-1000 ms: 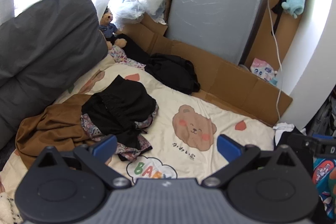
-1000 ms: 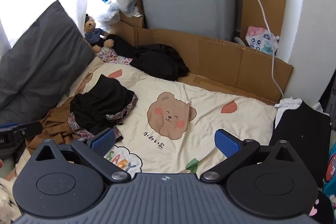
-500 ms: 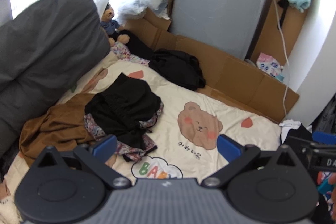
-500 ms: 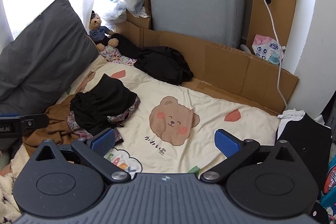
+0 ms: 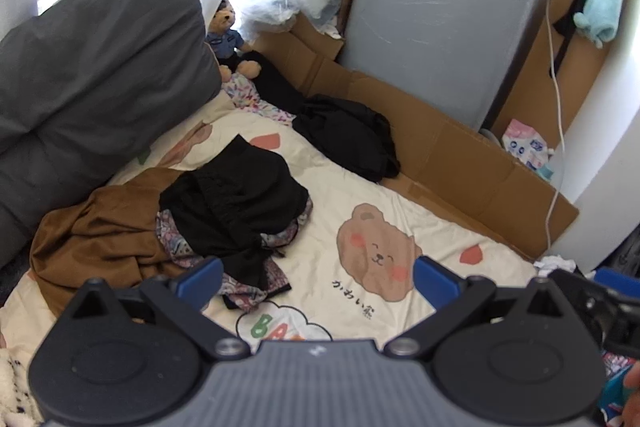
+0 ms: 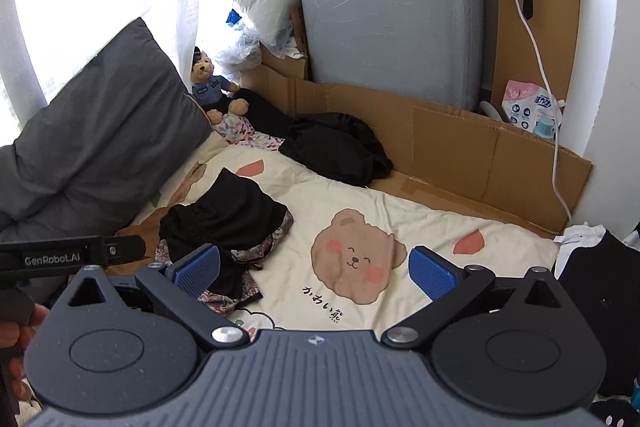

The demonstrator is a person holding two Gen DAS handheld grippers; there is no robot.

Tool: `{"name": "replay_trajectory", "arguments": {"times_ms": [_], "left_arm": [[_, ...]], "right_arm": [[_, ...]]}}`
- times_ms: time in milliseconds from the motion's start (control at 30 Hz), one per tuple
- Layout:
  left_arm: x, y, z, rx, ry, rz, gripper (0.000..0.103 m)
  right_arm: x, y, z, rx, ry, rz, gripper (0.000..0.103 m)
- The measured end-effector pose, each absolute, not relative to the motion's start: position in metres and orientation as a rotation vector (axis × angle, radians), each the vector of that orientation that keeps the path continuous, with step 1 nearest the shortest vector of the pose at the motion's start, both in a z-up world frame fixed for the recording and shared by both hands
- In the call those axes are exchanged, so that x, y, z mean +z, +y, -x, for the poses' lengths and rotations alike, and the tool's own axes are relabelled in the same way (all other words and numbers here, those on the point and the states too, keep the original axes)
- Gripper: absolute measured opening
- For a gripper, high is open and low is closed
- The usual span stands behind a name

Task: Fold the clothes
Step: 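Move both tools toward the black trousers on the clothes pile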

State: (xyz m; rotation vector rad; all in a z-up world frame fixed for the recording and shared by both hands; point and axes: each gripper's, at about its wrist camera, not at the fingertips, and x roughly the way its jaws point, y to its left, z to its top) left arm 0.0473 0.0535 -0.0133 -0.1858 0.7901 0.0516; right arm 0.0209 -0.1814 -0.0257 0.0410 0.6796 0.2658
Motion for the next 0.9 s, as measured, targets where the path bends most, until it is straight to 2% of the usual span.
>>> {"name": "replay_trajectory", "arguments": {"times_ms": [333,567,800,900], "left_arm": [[-0.01,0.063,-0.075,0.047,0.752,0.056,0.103],[-0.028,0.089,-0.092,0.083,0.779,-0.013,0.103],[-0.047,0.134,-0.105,0.109,0.818,0.1,0.098],[-0.052,0.14,-0.11,0.083,0.81,0.094,0.095]], "right_arm": [[-0.025,-0.185,-0.043,0.306,0.683,-0.035,0.103],[-0.033,-0.187,-0.058,0.322,0.723,-0.059,0.102],[-0.047,-0.178,-0.066,0.353,0.754,-0.017,0.102],[-0.054,-0.173,-0.074,0.386,0.772,-0.011,0.096]]}}
